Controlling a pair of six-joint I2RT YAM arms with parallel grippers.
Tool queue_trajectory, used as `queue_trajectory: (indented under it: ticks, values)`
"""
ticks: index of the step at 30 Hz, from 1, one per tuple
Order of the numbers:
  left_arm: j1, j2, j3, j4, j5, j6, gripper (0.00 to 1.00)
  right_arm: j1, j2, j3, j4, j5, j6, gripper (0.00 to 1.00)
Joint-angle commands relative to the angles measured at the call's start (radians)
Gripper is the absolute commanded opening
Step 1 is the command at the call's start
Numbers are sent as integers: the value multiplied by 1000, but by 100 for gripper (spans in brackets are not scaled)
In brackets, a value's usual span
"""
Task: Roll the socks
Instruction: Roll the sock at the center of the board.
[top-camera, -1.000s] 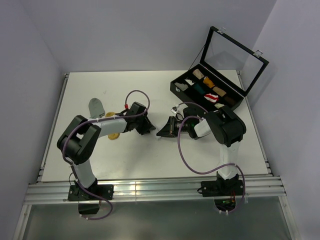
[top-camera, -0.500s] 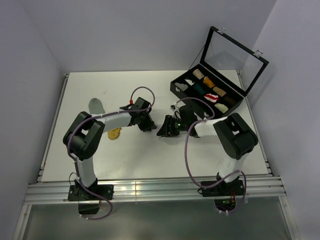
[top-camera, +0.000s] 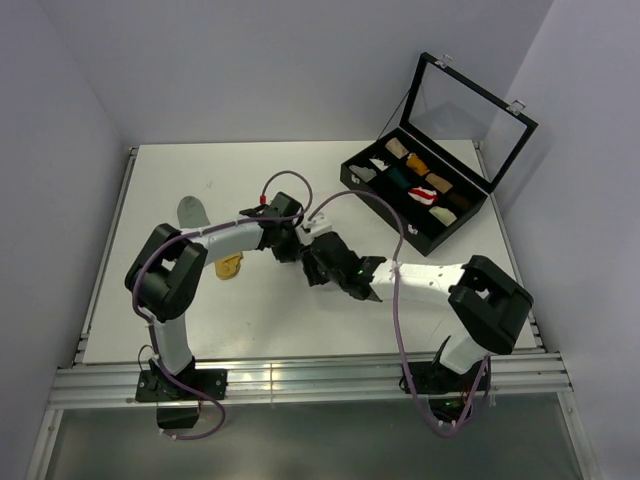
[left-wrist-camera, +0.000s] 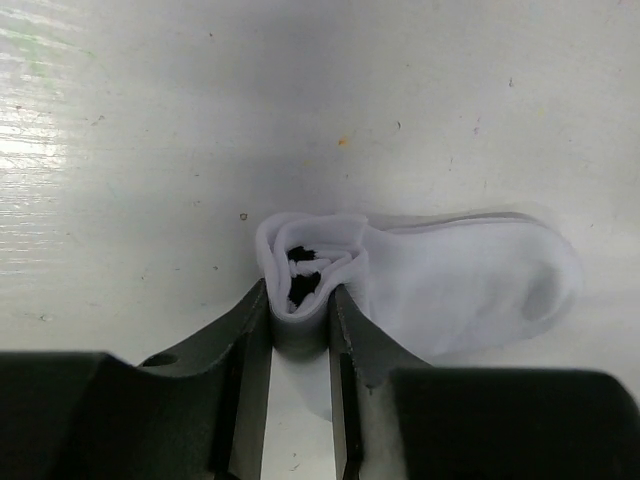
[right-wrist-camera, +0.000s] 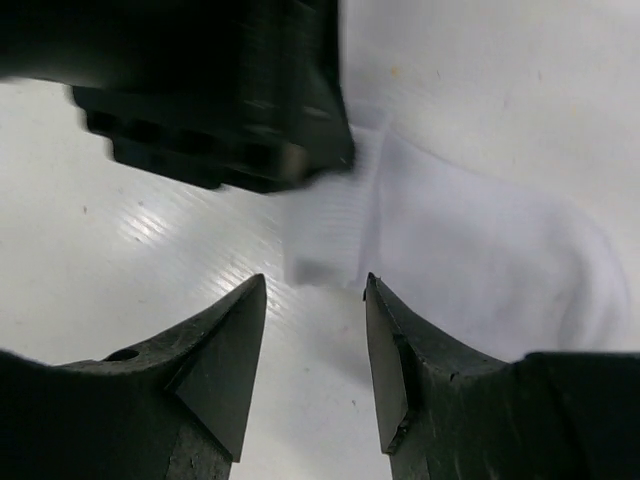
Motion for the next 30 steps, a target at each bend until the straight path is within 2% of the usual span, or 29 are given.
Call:
queue_trajectory:
  ticks: [1,3,6,10,14,19,25,30]
  values:
    - [5,6,-49,-128,-72,54,9,77,45,83,-4,231,-116,52]
    - [5,2,-51,-122,-61,54,9,124,81,115,-10,306,-130,52]
    - [5,-1,-53,-116,-53,57,8,160,134,144,-28,340,-134,53]
    - [5,-6,-65,-101,-42,58,8,152,71,83,-6,317,-39,54]
    - [5,-9,-80,-73,-26,55,8,92,-13,24,-25,268,47,53]
    - [5,-17,-97,-61,-21,54,8,-75,-33,-31,-50,170,167,49]
    - [5,-26,-103,-53,-16,58,8,-213,84,-6,-67,35,198,48]
    - [5,-41,-117,-38,-15,78,8,-250,199,53,-78,-29,175,48]
